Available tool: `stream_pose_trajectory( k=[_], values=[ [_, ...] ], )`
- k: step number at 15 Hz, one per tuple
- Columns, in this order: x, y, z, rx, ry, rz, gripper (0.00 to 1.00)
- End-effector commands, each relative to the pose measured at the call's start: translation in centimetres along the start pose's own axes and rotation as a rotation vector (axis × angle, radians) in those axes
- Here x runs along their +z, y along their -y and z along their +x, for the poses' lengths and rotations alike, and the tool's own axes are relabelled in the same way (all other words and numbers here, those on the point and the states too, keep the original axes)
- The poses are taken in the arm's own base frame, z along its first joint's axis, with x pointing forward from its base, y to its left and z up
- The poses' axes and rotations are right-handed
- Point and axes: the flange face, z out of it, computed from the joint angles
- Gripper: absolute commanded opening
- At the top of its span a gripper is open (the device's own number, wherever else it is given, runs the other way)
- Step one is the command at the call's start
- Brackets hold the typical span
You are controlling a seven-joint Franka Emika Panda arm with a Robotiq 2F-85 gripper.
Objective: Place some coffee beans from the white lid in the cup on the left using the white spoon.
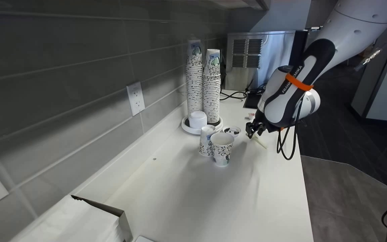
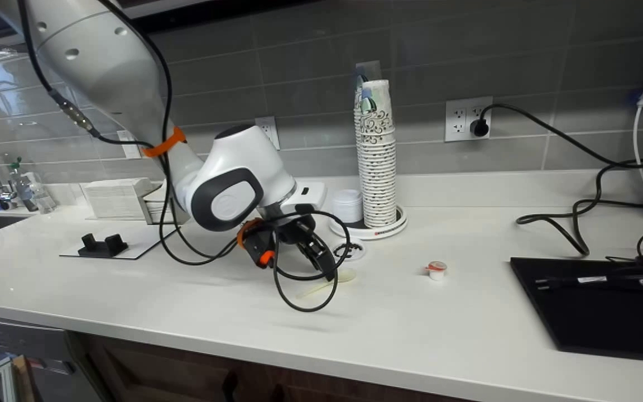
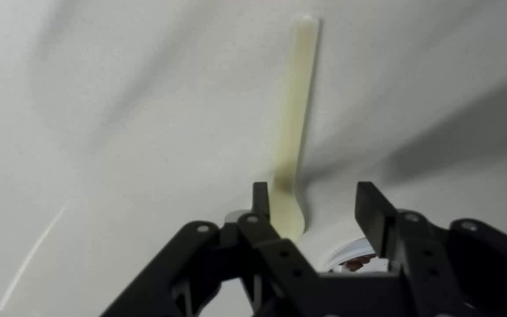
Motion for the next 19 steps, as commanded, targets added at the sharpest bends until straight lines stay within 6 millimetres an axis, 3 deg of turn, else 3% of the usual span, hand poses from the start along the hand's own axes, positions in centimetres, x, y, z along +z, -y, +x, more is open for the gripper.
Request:
stream_pose_trajectory(
  k=[1,3,4,6,8,10,12,14,15,17,19],
  values=[
    [-4.4,1.5,0.0,-0.050,0.078,0.016,0.87],
    [-7.7,2.3,-0.7,-0.093,0.161,0.020,0.99],
    [-9.6,2.6,-0.2,-0.107,0.174,0.016,1.00],
    [-13.5,3.4,0.1,-0.124,0.224,0.007,1.00],
    [-16.0,4.3,-1.8,-0.146,0.342,0.055,1.00],
    [-20.8,5.5,-1.4,-0.274,0.386,0.088,1.00],
    [-23.6,6.6,-1.2,-0.370,0.402,0.149,1.00],
    [-25.6,6.6,-0.6,-0.386,0.368,0.095,1.00],
    [-24.1,7.1,-1.0,-0.353,0.381,0.110,1.00],
    [-25.6,7.0,-0.7,-0.362,0.361,0.108,1.00],
    [-25.6,6.9,-0.6,-0.365,0.361,0.107,1.00]
  ],
)
